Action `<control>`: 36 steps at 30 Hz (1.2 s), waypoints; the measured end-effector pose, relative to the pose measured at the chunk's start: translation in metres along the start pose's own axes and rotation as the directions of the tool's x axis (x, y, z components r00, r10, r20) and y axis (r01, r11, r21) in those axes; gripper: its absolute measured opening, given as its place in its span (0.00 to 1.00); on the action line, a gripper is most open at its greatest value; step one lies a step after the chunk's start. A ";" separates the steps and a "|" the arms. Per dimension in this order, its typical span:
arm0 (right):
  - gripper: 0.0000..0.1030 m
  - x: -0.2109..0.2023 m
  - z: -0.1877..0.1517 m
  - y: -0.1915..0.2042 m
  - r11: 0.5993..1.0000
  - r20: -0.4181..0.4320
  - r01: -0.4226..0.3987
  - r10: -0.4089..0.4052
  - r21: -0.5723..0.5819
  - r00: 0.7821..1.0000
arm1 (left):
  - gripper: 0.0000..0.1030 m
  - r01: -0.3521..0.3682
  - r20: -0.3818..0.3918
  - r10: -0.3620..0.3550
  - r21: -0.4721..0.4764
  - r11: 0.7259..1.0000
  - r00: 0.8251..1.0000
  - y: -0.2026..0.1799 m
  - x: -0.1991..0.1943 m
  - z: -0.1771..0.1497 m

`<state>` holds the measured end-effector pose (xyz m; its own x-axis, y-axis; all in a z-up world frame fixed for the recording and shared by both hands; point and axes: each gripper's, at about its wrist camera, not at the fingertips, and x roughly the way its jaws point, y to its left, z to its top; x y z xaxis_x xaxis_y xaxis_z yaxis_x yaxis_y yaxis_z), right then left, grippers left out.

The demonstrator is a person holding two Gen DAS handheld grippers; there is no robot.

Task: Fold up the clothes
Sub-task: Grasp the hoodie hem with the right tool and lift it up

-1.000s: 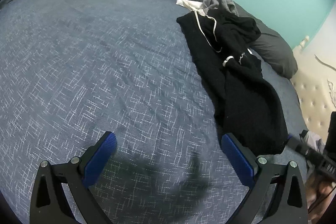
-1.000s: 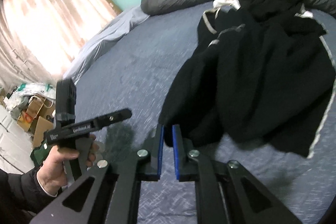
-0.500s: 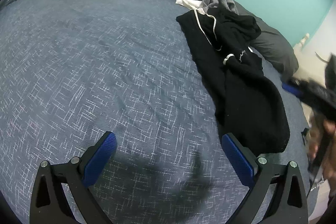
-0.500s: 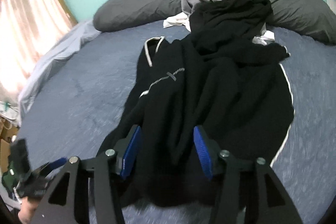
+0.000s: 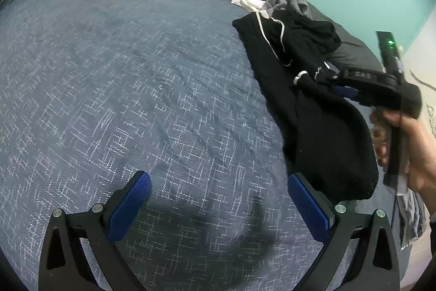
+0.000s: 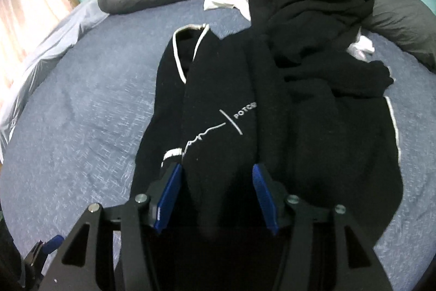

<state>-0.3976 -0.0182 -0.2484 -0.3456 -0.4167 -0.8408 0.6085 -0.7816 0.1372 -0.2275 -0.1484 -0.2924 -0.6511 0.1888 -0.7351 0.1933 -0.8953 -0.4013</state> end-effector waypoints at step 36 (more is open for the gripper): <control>0.02 -0.349 0.009 0.013 0.996 0.467 -0.079 0.090 -0.043 0.879 | 1.00 0.156 0.061 -0.162 0.095 0.983 0.985 -0.088 -0.139 -0.007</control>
<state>-0.2757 0.1133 0.0517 -0.5833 -0.6535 -0.4824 0.6639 -0.7257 0.1804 -0.1490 -0.0928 -0.1591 -0.7176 0.3061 -0.6255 0.0191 -0.8892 -0.4571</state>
